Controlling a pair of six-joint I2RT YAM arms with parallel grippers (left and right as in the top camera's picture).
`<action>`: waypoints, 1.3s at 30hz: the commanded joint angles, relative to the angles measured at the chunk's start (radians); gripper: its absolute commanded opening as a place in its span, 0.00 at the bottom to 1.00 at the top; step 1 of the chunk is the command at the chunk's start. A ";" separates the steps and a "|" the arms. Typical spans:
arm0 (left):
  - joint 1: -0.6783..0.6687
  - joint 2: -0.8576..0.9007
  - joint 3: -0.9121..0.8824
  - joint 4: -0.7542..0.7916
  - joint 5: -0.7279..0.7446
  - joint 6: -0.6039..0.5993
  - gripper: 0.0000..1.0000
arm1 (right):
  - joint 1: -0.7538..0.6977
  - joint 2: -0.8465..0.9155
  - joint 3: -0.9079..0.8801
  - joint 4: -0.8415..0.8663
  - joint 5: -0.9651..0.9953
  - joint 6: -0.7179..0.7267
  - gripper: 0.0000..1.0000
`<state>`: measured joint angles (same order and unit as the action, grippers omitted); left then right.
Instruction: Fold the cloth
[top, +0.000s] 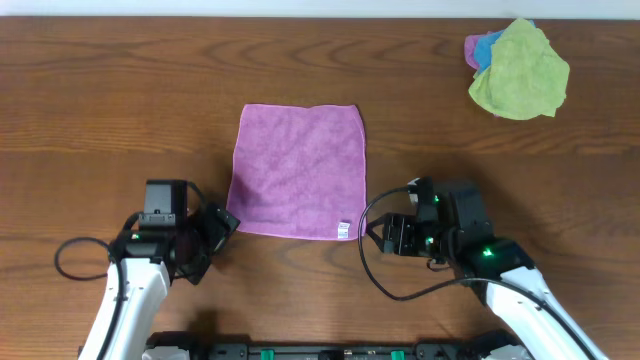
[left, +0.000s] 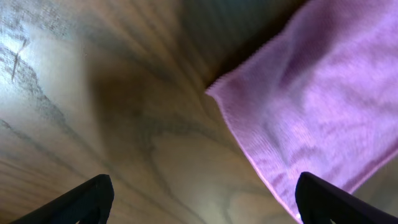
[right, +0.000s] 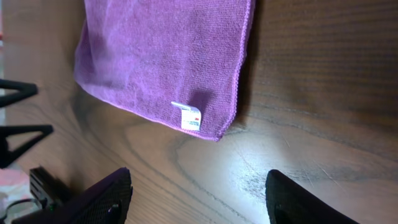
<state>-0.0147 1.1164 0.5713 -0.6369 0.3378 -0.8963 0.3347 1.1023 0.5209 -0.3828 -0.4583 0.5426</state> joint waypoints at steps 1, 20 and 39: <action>0.003 -0.006 -0.032 0.039 0.008 -0.072 0.95 | -0.009 0.010 -0.027 0.039 -0.017 0.056 0.70; 0.003 0.138 -0.047 0.269 -0.006 -0.068 0.95 | -0.006 0.134 -0.103 0.261 -0.017 0.218 0.70; 0.003 0.331 -0.047 0.461 0.062 -0.069 0.49 | 0.072 0.273 -0.105 0.409 -0.010 0.326 0.71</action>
<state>-0.0139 1.4200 0.5343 -0.1745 0.3950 -0.9730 0.3954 1.3617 0.4221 0.0200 -0.4641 0.8379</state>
